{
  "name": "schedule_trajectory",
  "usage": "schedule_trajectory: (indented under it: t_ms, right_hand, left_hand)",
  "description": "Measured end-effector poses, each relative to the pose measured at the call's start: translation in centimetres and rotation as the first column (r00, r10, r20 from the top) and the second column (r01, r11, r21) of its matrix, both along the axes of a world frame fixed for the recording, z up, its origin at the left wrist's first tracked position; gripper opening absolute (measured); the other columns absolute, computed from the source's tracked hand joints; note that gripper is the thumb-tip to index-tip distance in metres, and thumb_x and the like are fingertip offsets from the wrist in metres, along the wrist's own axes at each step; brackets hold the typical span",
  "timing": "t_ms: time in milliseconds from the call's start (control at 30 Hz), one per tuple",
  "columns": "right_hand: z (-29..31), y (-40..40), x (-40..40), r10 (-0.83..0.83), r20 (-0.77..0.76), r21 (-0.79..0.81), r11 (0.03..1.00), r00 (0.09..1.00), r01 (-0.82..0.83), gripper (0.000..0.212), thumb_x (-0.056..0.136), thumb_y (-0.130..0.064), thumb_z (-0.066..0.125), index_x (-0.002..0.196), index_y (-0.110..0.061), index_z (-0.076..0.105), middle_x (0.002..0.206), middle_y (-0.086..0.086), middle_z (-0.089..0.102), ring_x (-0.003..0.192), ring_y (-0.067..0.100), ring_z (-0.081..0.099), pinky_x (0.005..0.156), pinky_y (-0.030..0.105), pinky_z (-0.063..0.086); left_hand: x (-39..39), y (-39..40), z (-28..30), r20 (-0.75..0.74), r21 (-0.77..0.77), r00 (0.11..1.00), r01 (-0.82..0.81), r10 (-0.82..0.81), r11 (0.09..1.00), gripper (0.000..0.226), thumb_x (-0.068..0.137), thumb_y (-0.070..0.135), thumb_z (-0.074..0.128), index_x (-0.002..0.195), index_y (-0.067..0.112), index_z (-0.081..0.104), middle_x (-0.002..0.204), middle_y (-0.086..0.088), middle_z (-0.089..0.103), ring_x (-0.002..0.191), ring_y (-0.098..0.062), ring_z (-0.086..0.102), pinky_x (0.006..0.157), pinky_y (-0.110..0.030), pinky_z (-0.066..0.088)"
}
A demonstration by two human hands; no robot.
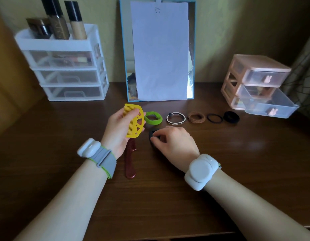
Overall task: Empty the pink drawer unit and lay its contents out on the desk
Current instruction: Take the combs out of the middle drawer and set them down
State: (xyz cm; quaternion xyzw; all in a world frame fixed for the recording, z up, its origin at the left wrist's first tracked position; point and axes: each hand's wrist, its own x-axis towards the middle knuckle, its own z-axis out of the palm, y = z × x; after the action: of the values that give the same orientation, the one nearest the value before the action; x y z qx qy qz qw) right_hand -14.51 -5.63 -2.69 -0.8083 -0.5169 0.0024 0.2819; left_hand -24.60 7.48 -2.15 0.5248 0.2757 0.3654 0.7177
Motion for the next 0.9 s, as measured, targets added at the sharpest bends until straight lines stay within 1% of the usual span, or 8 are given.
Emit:
schedule_trajectory:
  t_ms: [133,200,300,367,567,700,800,900]
  right_hand:
    - [1.2,-1.0,2.3,-0.019,-0.368,0.284,0.950,0.930,0.132,0.016,0.087,-0.029,0.065,0.082,-0.020,0.077,0.073,-0.007,0.072,0.068,0.006,0.061,0.071,0.026,0.051]
    - [1.8,-1.8,3.2,0.018,-0.530,0.308,0.935,0.848,0.173,0.020,0.087,-0.031,0.067,0.071,-0.022,0.074,0.058,-0.011,0.064,0.053,0.000,0.051,0.057,0.021,0.044]
    - [2.0,-2.8,3.6,0.071,-0.662,0.299,0.938,0.746,0.176,0.029,0.087,-0.034,0.067,0.060,-0.022,0.067,0.042,-0.008,0.048,0.036,0.005,0.038,0.040,0.017,0.032]
    - [2.0,-3.0,3.5,0.102,-0.705,0.281,0.949,0.702,0.144,0.028,0.085,-0.038,0.067,0.064,-0.020,0.068,0.041,-0.002,0.047,0.035,0.010,0.037,0.038,0.018,0.031]
    - [1.8,-3.7,4.2,0.166,-0.764,0.310,0.942,0.624,0.129,0.019,0.083,-0.034,0.072,0.072,-0.020,0.073,0.050,-0.009,0.058,0.038,0.009,0.040,0.035,0.019,0.030]
    - [1.4,-4.3,5.1,0.131,-0.792,0.309,0.928,0.597,0.207,0.016,0.082,-0.031,0.074,0.071,-0.020,0.075,0.048,-0.004,0.057,0.037,0.010,0.039,0.035,0.017,0.029]
    - [1.4,-4.5,5.6,0.155,-0.823,0.323,0.919,0.546,0.226,0.014,0.083,-0.025,0.073,0.072,-0.016,0.073,0.061,-0.003,0.063,0.039,0.009,0.044,0.035,0.018,0.031]
    - [1.3,-4.8,6.1,0.181,-0.851,0.331,0.914,0.493,0.236,0.015,0.084,-0.026,0.072,0.077,-0.013,0.074,0.067,0.002,0.062,0.040,0.010,0.045,0.035,0.019,0.031]
  left_hand:
    - [0.2,-0.6,0.5,0.040,-0.047,0.998,0.050,-0.048,0.998,0.021,0.096,0.019,0.051,0.103,0.011,0.069,0.095,-0.010,0.076,0.075,-0.020,0.071,0.061,-0.031,0.058]
    - [0.6,-1.4,0.8,0.046,-0.069,0.994,0.106,-0.103,0.992,0.023,0.097,0.021,0.050,0.104,0.012,0.070,0.096,-0.009,0.077,0.076,-0.019,0.072,0.061,-0.028,0.057]
    - [1.9,-2.8,1.1,0.040,-0.076,0.981,0.190,-0.187,0.979,0.024,0.096,0.022,0.054,0.106,0.009,0.071,0.099,-0.011,0.074,0.075,-0.018,0.069,0.062,-0.025,0.053]
    - [2.4,-3.6,1.2,0.028,-0.049,0.975,0.223,-0.222,0.974,0.024,0.096,0.022,0.055,0.104,0.009,0.072,0.096,-0.014,0.071,0.075,-0.020,0.065,0.065,-0.028,0.049]
    - [4.0,-5.2,1.8,0.040,0.008,0.953,0.302,-0.302,0.953,0.023,0.096,0.024,0.055,0.108,0.012,0.071,0.105,-0.015,0.071,0.092,-0.023,0.067,0.080,-0.036,0.050]
    - [5.0,-6.0,1.6,0.022,0.042,0.955,0.295,-0.296,0.955,0.023,0.096,0.021,0.056,0.108,0.010,0.072,0.102,-0.014,0.073,0.090,-0.024,0.068,0.077,-0.037,0.053]
    - [5.1,-5.7,1.4,0.011,0.084,0.962,0.272,-0.274,0.959,0.022,0.095,0.015,0.057,0.111,0.007,0.070,0.105,-0.019,0.072,0.093,-0.029,0.068,0.079,-0.045,0.056]
    - [4.7,-5.1,1.0,0.044,0.055,0.954,0.295,-0.297,0.954,0.022,0.094,0.009,0.057,0.112,0.001,0.067,0.110,-0.019,0.071,0.098,-0.031,0.069,0.082,-0.042,0.058]
